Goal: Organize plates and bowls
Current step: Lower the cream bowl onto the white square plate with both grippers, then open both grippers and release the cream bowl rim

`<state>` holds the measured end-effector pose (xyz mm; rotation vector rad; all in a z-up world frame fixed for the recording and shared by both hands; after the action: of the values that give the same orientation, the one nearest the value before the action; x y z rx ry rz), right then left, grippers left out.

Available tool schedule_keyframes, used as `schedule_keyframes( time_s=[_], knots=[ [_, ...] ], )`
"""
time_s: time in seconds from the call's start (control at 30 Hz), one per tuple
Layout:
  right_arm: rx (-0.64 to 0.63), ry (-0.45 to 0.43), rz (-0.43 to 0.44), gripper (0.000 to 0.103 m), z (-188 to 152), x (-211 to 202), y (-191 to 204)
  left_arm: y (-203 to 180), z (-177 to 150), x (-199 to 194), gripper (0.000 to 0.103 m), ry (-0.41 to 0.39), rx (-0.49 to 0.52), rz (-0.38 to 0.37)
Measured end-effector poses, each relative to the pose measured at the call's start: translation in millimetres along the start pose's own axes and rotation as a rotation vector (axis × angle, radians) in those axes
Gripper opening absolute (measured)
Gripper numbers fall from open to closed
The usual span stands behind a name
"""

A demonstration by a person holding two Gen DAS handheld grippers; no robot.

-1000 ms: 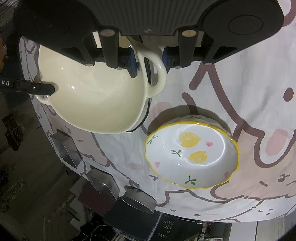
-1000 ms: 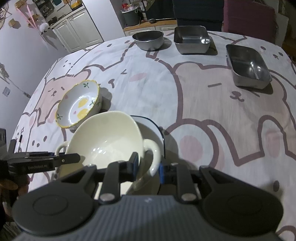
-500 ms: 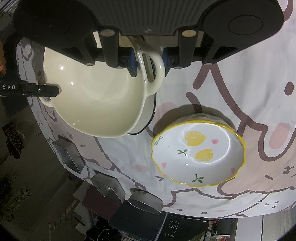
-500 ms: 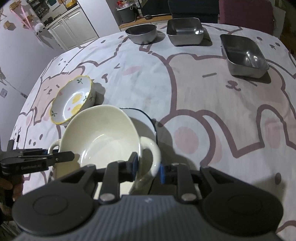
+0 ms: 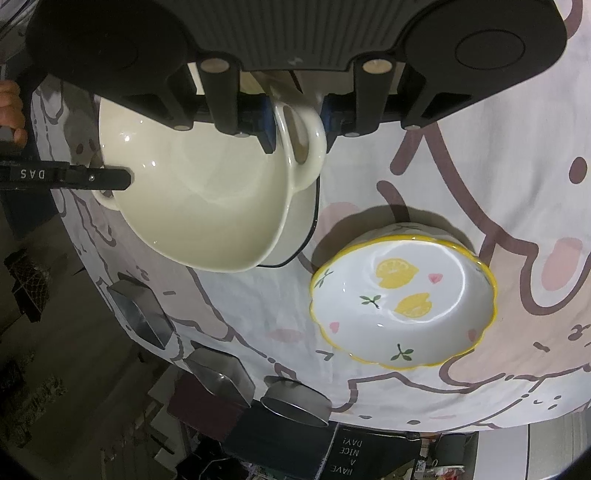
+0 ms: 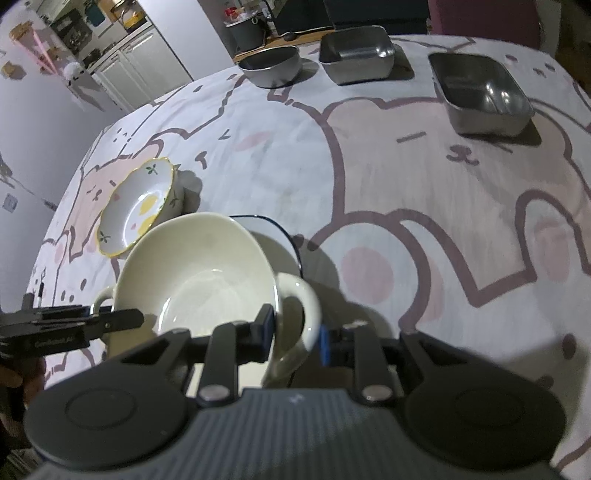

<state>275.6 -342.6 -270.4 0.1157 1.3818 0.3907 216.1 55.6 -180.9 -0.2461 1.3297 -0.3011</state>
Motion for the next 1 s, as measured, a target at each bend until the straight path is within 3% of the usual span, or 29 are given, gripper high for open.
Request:
schedule_keyframes(
  time_s=[0.33, 0.73, 1.0],
  knots=[
    [-0.004, -0.010, 0.038, 0.029, -2.9, 5.9, -5.9, -2.9, 2.6, -0.2, 0.027, 0.017, 0.011, 0.027],
    [-0.005, -0.012, 0.051, 0.029, -3.5, 5.7, -7.7, -2.7, 2.6, -0.8, 0.037, 0.022, 0.015, 0.070],
    [-0.024, -0.009, 0.024, 0.031, -3.5, 5.7, -3.4, -0.2, 3.4, -0.5, 0.051, 0.025, 0.018, 0.116]
  ],
)
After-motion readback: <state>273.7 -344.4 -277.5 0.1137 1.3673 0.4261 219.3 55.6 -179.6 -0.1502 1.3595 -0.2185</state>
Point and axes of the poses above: each gripper's, at about its wrist camera, not at the fingertips, and x roughly the way its jaws point, y to its left, z to its top, the point moved 4 cm from there along x, roughly the way its jaws point, and after that the axes turned 14 degrees about y, right-handed, at the moved point
